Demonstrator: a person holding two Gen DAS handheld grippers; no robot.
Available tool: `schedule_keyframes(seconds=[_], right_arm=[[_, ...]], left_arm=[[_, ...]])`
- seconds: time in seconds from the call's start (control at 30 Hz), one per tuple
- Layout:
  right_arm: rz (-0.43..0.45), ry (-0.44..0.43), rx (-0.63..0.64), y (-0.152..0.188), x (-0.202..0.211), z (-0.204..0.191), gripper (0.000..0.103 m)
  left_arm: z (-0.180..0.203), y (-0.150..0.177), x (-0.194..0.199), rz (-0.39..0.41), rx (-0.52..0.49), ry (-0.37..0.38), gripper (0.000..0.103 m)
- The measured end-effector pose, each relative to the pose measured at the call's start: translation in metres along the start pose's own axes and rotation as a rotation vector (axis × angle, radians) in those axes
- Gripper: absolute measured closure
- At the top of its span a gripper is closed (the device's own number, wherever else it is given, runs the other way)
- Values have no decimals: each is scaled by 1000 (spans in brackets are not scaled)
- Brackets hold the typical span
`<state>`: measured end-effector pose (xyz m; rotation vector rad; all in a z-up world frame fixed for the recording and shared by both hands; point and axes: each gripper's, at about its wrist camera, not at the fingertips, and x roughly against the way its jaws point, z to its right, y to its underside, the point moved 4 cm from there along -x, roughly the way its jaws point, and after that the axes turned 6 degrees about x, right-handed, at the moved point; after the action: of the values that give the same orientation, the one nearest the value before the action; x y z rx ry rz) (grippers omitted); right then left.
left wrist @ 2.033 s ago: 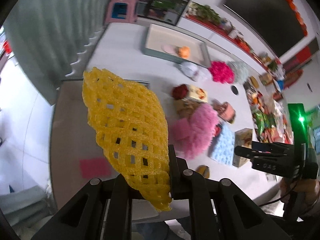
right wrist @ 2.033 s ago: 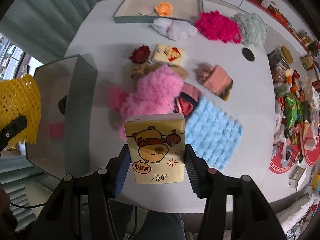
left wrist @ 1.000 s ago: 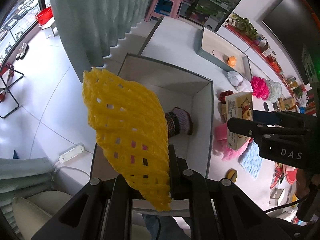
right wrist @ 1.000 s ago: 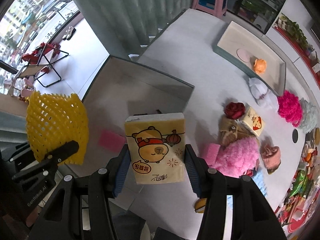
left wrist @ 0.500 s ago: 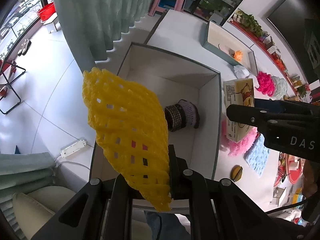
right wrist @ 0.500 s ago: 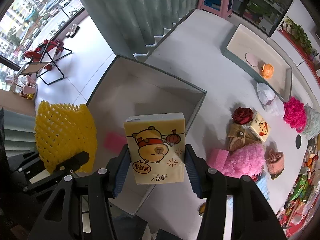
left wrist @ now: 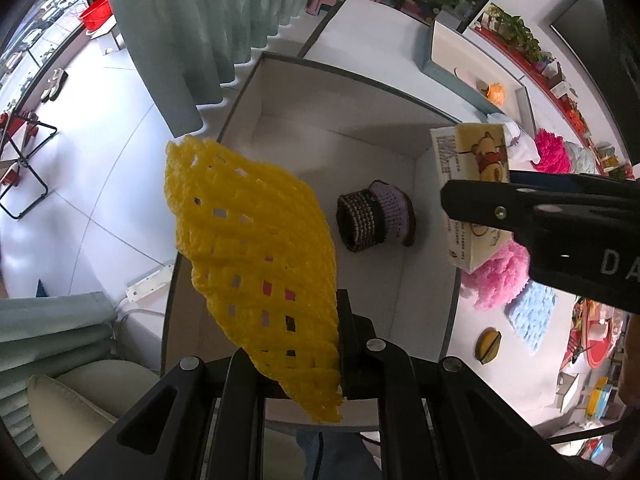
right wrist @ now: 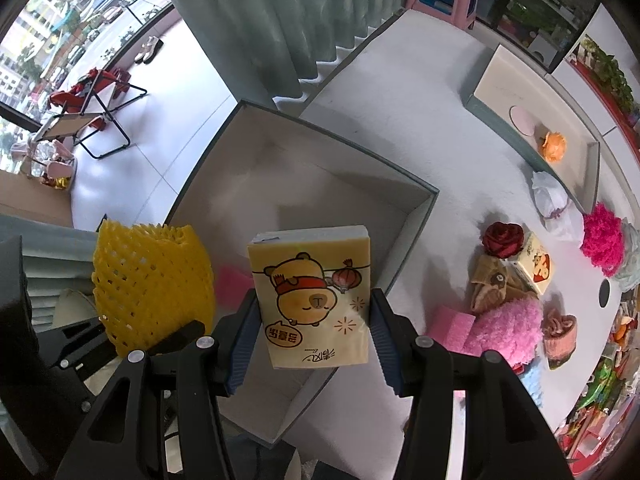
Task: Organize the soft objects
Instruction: 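Carry the mesh net and tissue pack over the grey box and release both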
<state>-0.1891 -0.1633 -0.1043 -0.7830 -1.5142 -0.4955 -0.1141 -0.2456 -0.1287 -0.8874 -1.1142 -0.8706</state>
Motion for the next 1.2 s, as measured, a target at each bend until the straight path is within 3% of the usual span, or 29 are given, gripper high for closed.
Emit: schedule_keyframes(seconds=[0.37,1.13,1.2], right_arm=[[-8,15,-45,-15,-12,13,46],[-68,21,-68,-27,-44,14,46],[-67,9,-74,-27,-44,15,35]], left_arm=[[0,-19,-11,-2,-12,-32,90],[-1,-26,-28,-32,-41,-59,89],[-2,-26,-28,-31,-45,-66,63]])
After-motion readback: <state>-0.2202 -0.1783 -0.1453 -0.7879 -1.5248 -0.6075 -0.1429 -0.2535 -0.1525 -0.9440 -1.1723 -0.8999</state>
